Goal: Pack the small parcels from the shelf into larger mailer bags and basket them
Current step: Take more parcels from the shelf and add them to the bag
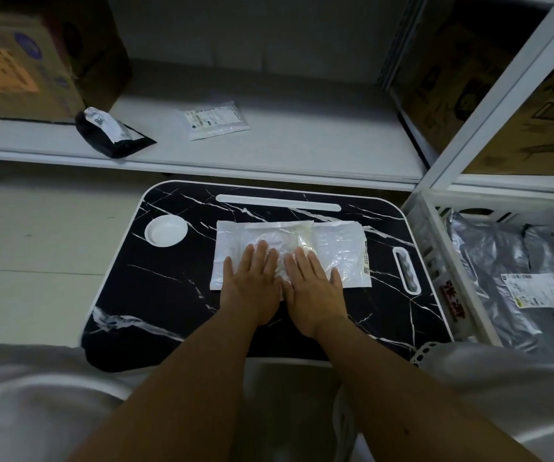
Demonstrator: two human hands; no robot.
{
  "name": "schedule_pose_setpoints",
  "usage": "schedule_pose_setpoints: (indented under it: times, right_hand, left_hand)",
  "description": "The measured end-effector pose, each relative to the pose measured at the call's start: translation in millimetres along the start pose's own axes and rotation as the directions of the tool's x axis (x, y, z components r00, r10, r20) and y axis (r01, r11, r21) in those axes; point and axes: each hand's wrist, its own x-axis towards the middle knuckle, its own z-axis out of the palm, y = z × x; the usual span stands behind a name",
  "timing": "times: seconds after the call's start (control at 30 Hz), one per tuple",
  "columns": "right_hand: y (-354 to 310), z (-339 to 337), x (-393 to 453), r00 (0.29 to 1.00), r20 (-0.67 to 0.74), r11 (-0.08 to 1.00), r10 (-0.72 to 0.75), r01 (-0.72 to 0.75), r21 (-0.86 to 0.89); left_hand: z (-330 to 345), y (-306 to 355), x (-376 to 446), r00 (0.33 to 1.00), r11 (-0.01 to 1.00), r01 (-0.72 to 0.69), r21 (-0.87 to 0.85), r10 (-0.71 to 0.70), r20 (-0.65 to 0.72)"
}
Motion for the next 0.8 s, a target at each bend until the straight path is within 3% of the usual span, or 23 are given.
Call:
schedule_pose_setpoints:
  times: [0.17, 0.27, 0.47, 0.8]
  right_hand:
    - [-8.6, -17.8, 16.2, 0.98, -0.198, 0.999, -0.008, 0.001, -0.033]
    - [-10.0, -24.6, 34.1, 0.967, -0.253, 0.999, -0.032, 0.02, -0.047]
    - [3.5, -14.5, 49.7, 0.999, 0.027, 0.999, -0.036, 0.036, -0.002]
    - [4.7, -20.0, 56.2, 0.996, 0.083, 1.0, -0.011, 0.011, 0.002]
  left_hand:
    - [-20.7, 7.0, 9.7, 0.977, 0.993, -0.049, 0.105, 0.069, -0.199]
    - [-19.6, 8.8, 20.8, 0.978, 0.996, -0.026, 0.09, 0.044, -0.202]
    - [-8.0, -4.5, 31.3, 0.999, 0.999, -0.024, 0.035, 0.025, -0.035]
    - [-13.6, -5.9, 38.0, 0.997, 0.998, 0.058, 0.019, -0.059, 0.04]
